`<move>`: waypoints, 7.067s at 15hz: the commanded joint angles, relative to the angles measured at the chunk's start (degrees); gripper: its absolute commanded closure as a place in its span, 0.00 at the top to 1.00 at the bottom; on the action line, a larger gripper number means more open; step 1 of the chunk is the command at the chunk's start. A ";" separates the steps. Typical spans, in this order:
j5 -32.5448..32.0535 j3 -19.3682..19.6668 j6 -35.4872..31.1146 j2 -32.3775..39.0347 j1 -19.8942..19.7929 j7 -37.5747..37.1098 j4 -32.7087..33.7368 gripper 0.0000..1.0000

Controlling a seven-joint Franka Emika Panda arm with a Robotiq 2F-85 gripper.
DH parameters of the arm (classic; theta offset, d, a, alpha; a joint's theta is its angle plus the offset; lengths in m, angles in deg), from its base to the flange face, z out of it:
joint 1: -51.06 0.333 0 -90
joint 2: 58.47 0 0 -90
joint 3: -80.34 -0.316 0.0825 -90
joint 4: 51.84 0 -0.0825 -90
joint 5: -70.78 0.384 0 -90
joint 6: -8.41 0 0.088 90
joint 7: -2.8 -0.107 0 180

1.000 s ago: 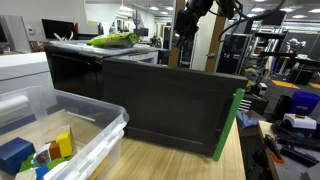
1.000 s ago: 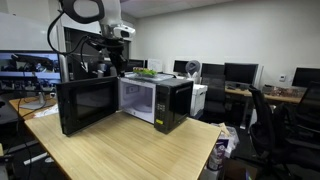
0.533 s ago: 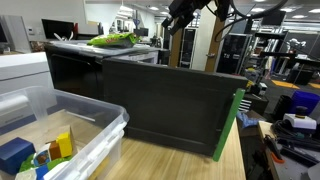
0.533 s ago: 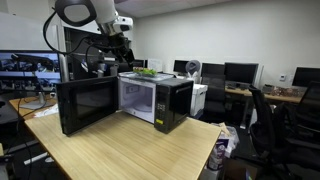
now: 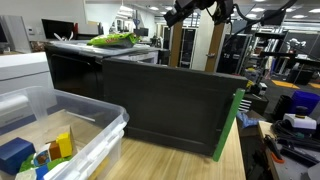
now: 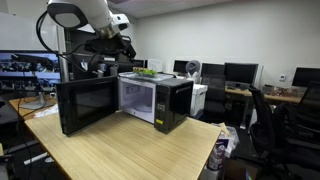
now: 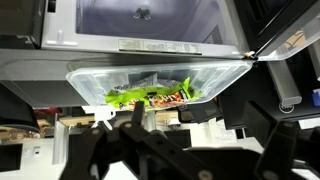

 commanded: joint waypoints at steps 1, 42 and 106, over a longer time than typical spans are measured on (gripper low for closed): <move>7.56 5.00 -4.35 -1.31 5.74 15.16 -2.39 1.00; 62.72 24.64 11.03 9.10 22.55 87.51 10.21 1.00; 55.43 -20.32 -5.24 16.64 -15.08 70.62 11.99 0.00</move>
